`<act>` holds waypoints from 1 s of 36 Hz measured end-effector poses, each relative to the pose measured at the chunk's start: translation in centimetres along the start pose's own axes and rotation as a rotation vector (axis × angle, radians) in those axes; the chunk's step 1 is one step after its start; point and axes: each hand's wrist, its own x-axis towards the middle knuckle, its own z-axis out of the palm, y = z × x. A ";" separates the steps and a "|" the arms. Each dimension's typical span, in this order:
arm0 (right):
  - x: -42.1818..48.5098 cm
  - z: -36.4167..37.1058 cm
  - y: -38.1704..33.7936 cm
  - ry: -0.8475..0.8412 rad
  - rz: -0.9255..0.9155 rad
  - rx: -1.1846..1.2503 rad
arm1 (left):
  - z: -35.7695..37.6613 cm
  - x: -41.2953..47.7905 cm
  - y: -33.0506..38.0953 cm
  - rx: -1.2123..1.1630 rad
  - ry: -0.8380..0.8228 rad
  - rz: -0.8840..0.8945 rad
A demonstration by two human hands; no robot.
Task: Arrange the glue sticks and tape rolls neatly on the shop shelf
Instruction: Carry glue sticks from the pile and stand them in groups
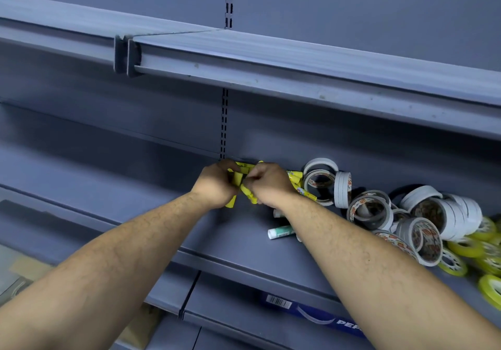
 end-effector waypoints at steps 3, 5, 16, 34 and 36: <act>-0.5 0.5 0.3 -0.100 0.064 -0.017 | -0.1 0.0 0.3 -0.026 -0.019 0.023; -0.8 1.1 0.4 -0.187 0.074 -0.153 | 0.0 -0.1 0.3 -0.007 -0.040 0.020; -0.8 1.9 0.9 -0.257 0.055 -0.535 | 0.4 0.2 -1.2 0.007 -0.027 -0.031; -0.4 1.9 1.5 -0.374 -0.246 -1.022 | -0.1 -0.2 -1.6 -0.022 0.007 -0.036; -0.4 2.0 1.8 -0.356 -0.277 -1.026 | -0.1 -0.3 -1.7 -0.037 0.009 -0.043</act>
